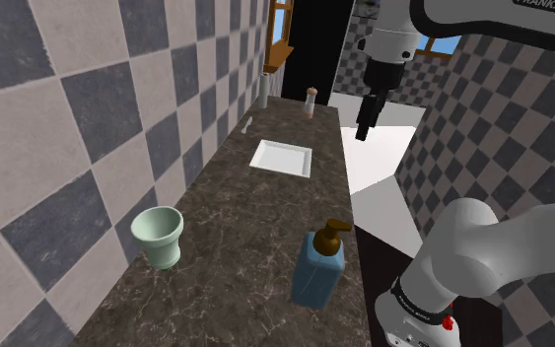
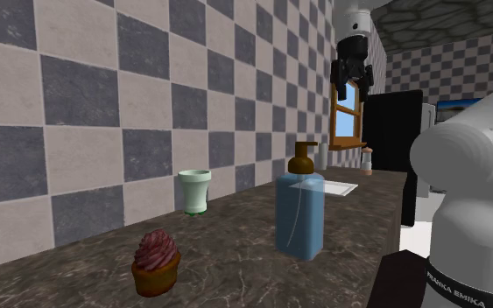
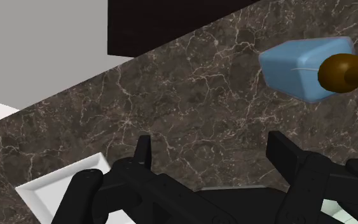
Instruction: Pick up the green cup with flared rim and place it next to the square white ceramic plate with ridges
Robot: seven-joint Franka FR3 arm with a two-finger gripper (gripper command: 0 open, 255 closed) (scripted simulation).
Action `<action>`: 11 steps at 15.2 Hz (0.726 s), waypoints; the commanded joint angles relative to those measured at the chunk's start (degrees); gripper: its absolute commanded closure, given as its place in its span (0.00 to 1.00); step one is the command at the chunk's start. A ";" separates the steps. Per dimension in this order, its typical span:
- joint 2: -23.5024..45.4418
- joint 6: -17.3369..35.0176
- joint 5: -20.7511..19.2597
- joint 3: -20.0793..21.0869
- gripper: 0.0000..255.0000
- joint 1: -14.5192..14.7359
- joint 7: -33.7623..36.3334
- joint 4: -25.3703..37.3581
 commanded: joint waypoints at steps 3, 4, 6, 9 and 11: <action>2.21 2.65 1.48 1.20 0.00 0.70 1.55 -0.60; 3.40 3.97 2.19 1.79 0.00 1.05 2.30 -0.79; 5.94 6.61 3.54 2.97 0.00 1.77 3.73 -0.99; 10.12 10.49 5.40 4.70 0.00 2.83 5.76 -0.76; 13.13 13.01 6.52 5.84 0.00 3.50 7.03 -0.26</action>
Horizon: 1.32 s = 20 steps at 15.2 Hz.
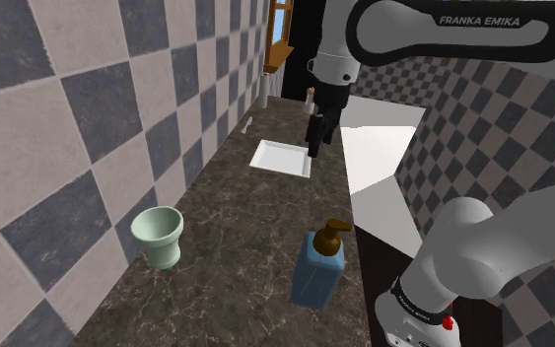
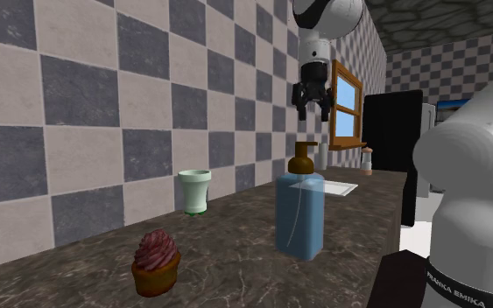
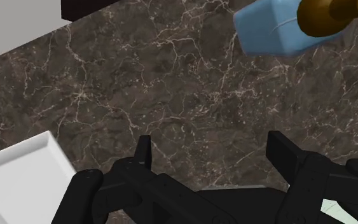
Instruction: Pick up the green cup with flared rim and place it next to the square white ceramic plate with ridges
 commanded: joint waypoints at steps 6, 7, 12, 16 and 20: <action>11.46 8.37 3.38 4.08 0.00 2.31 4.48 3.31; 13.22 9.42 3.71 4.60 0.00 2.60 5.05 4.08; 22.39 14.03 4.78 7.09 0.00 3.98 7.89 8.94; 30.07 16.88 4.91 8.82 0.00 5.13 10.19 14.06; 38.03 18.88 4.43 10.25 0.00 6.44 12.53 20.32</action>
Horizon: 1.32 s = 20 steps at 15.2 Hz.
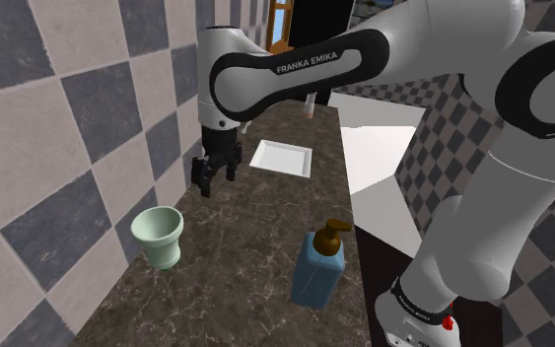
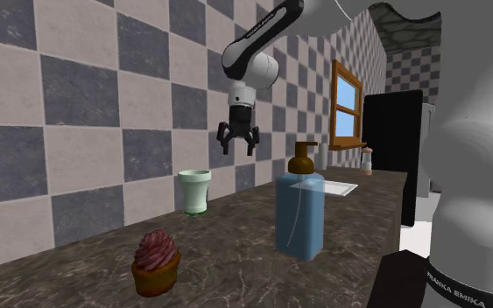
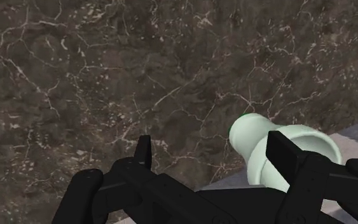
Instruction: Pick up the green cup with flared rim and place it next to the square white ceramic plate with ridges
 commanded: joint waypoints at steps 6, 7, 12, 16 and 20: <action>14.58 1.54 -1.70 1.64 0.00 2.82 3.81 13.56; 16.75 1.49 -2.01 1.78 0.00 3.34 4.34 15.86; 20.54 3.32 -2.55 1.89 0.00 4.33 5.10 17.93; 21.74 6.37 -2.75 1.86 0.00 4.62 5.22 16.09; 21.74 6.37 -2.75 1.86 0.00 4.62 5.22 16.09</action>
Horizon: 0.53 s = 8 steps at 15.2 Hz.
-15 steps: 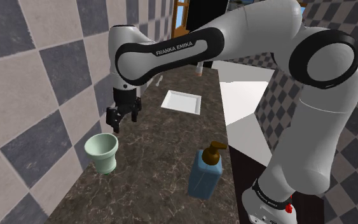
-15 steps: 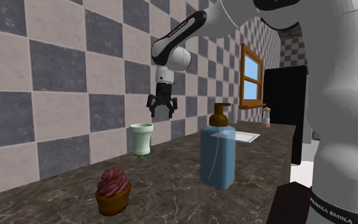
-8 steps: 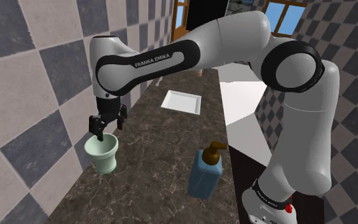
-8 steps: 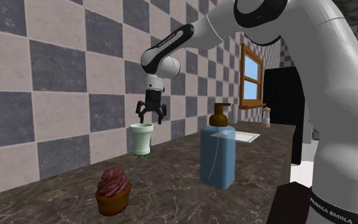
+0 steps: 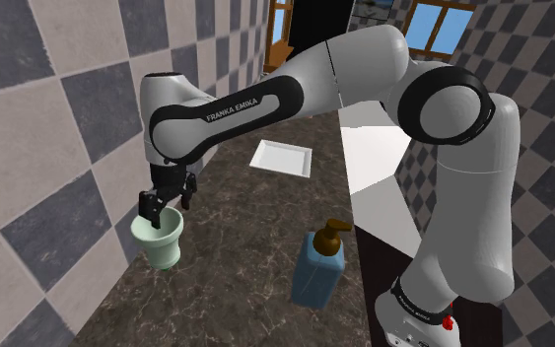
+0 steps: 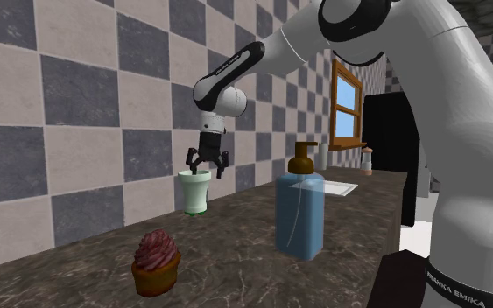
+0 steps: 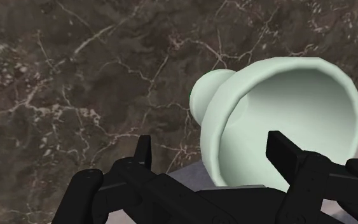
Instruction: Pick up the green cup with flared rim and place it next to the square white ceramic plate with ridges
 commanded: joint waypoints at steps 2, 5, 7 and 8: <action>0.01 0.05 0.00 0.00 0.00 0.01 0.00 -0.03; 0.01 0.05 0.00 0.00 1.00 0.01 0.01 -0.03; 0.01 0.05 0.00 0.00 1.00 0.01 0.01 -0.03; 0.01 0.05 0.00 0.00 1.00 0.01 0.01 -0.03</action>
